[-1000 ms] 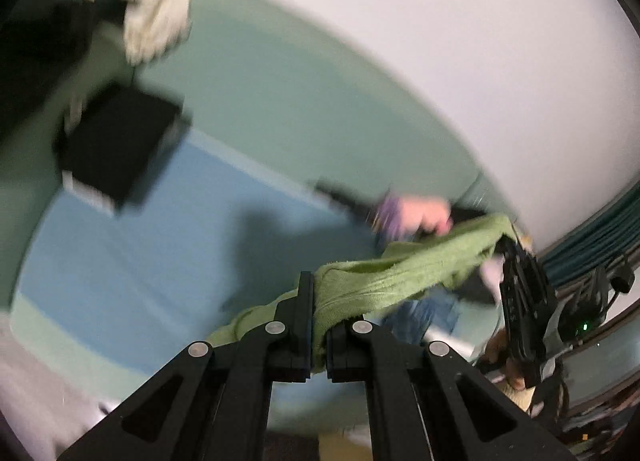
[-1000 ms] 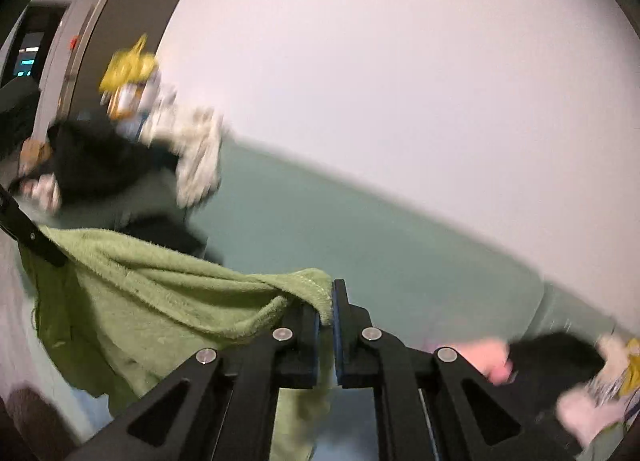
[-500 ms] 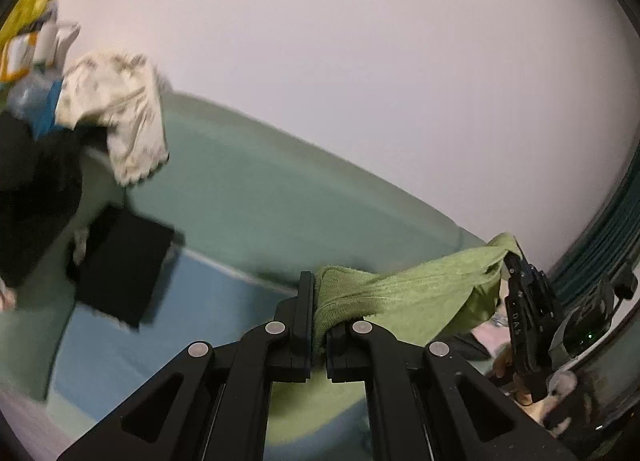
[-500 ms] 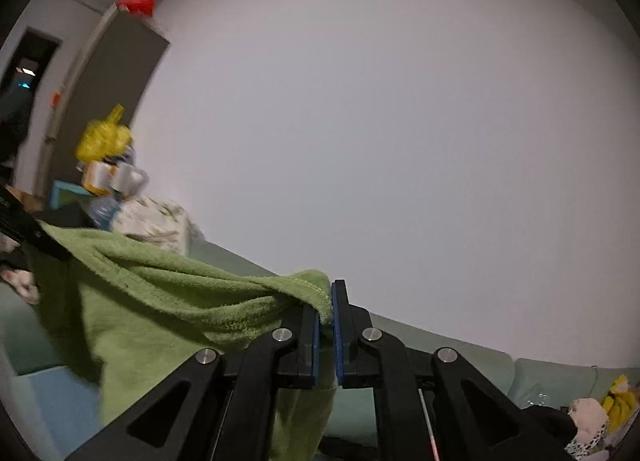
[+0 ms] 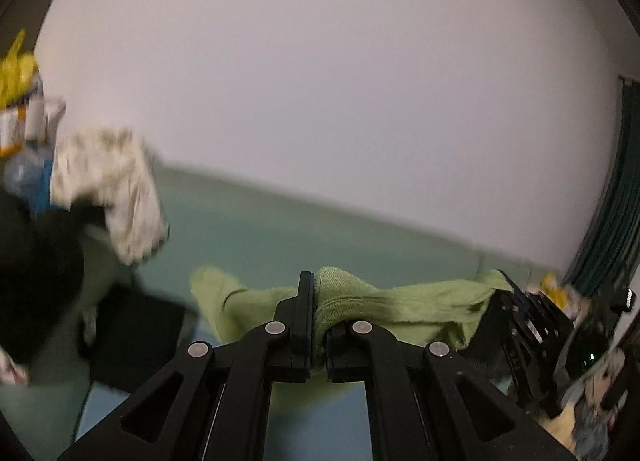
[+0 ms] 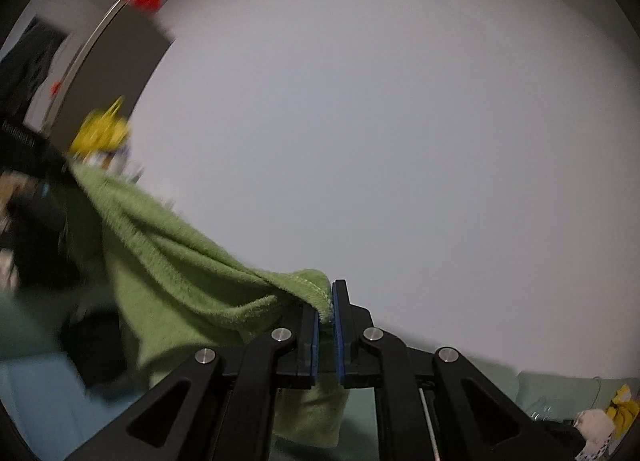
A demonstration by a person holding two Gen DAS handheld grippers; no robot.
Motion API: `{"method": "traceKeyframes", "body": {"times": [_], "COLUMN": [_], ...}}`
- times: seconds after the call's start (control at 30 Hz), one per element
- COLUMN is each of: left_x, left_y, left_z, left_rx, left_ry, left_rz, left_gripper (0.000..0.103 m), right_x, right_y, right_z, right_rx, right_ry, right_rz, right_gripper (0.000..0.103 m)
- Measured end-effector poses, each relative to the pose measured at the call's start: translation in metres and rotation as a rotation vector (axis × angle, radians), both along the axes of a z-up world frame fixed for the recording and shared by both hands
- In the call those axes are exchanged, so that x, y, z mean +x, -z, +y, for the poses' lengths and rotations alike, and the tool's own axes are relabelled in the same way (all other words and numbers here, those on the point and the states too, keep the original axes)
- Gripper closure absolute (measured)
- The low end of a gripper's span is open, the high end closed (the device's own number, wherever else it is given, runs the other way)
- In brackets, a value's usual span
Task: Fold clothes
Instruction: 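Lay the green shirt flat on the blue mattress and open both grippers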
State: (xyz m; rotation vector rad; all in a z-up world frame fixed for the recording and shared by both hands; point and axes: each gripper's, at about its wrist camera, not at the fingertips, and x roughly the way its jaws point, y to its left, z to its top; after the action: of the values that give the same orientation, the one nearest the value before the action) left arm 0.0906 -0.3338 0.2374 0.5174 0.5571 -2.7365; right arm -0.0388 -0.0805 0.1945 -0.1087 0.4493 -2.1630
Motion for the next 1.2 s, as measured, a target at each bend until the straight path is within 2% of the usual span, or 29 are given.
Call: {"method": "traceKeyframes", "body": {"times": [0.07,0.13,0.17,0.23,0.33,0.37,0.4,0.43,0.5,0.67,0.7,0.73,0.77,0.8,0.83,0.87,0.9,0.93,0.97,1.03,1.13,1.2], "left_x": [0.004,0.01,0.014,0.024,0.042,0.048,0.055,0.063,0.079,0.11,0.114,0.117,0.121,0.124,0.127,0.129,0.123,0.117,0.11,0.098,0.079,0.067], "left_y": [0.06,0.134,0.176,0.258,0.367,0.4,0.413,0.421,0.436,0.431,0.429,0.426,0.422,0.418,0.414,0.41,0.411,0.412,0.412,0.414,0.416,0.417], "left_z": [-0.001,-0.001,0.0,0.002,0.003,0.004,0.01,0.014,0.021,0.024,0.023,0.023,0.02,0.018,0.012,0.006,0.0,-0.006,-0.012,-0.025,-0.044,-0.056], "left_rx": [0.045,0.101,0.153,0.288,0.522,0.594,0.623,0.637,0.666,0.694,0.688,0.681,0.668,0.655,0.659,0.661,0.643,0.625,0.607,0.571,0.517,0.481], "left_ry": [0.019,0.014,0.014,0.01,-0.026,-0.041,-0.049,-0.046,-0.04,-0.063,-0.065,-0.068,-0.078,-0.087,-0.093,-0.099,-0.108,-0.118,-0.127,-0.146,-0.174,-0.192], "left_rz": [-0.086,-0.197,-0.256,-0.37,-0.527,-0.576,-0.606,-0.616,-0.638,-0.68,-0.694,-0.707,-0.72,-0.732,-0.741,-0.749,-0.752,-0.754,-0.755,-0.759,-0.764,-0.768], "left_gripper": [0.099,0.099,0.099,0.099,0.099,0.099,0.099,0.099,0.099,0.099,0.099,0.099,0.097,0.095,0.085,0.064,0.051,0.032,0.029,0.029,0.029,0.029], "right_x": [0.004,0.008,0.009,0.008,0.016,0.02,0.026,0.033,0.047,0.087,0.095,0.102,0.103,0.09,0.077,0.065,0.05,0.03,0.011,-0.021,-0.047,-0.055], "right_y": [0.052,0.121,0.16,0.247,0.361,0.393,0.412,0.425,0.427,0.418,0.419,0.42,0.418,0.411,0.404,0.396,0.389,0.381,0.373,0.369,0.395,0.416], "right_z": [0.002,0.005,0.004,-0.006,0.003,0.006,0.01,0.015,0.026,0.045,0.048,0.05,0.052,0.054,0.056,0.057,0.059,0.061,0.061,0.065,0.037,0.028], "right_rx": [0.104,0.228,0.299,0.465,0.723,0.8,0.853,0.892,0.905,0.998,1.025,1.052,1.058,1.018,0.977,0.936,0.89,0.829,0.762,0.69,0.692,0.731], "right_ry": [-0.047,-0.114,-0.146,-0.194,-0.176,-0.171,-0.167,-0.176,-0.246,-0.477,-0.505,-0.534,-0.547,-0.524,-0.502,-0.479,-0.453,-0.411,-0.354,-0.212,-0.001,0.062], "right_rz": [-0.083,-0.232,-0.327,-0.537,-0.812,-0.882,-0.901,-0.92,-0.952,-0.963,-0.94,-0.917,-0.909,-0.939,-0.968,-0.996,-1.028,-1.062,-1.084,-1.078,-1.017,-0.994], "right_gripper": [0.096,0.097,0.097,0.097,0.097,0.097,0.097,0.097,0.097,0.097,0.097,0.088,0.074,0.063,0.046,0.038,0.037,0.034,0.029,0.028,0.03,0.032]}}
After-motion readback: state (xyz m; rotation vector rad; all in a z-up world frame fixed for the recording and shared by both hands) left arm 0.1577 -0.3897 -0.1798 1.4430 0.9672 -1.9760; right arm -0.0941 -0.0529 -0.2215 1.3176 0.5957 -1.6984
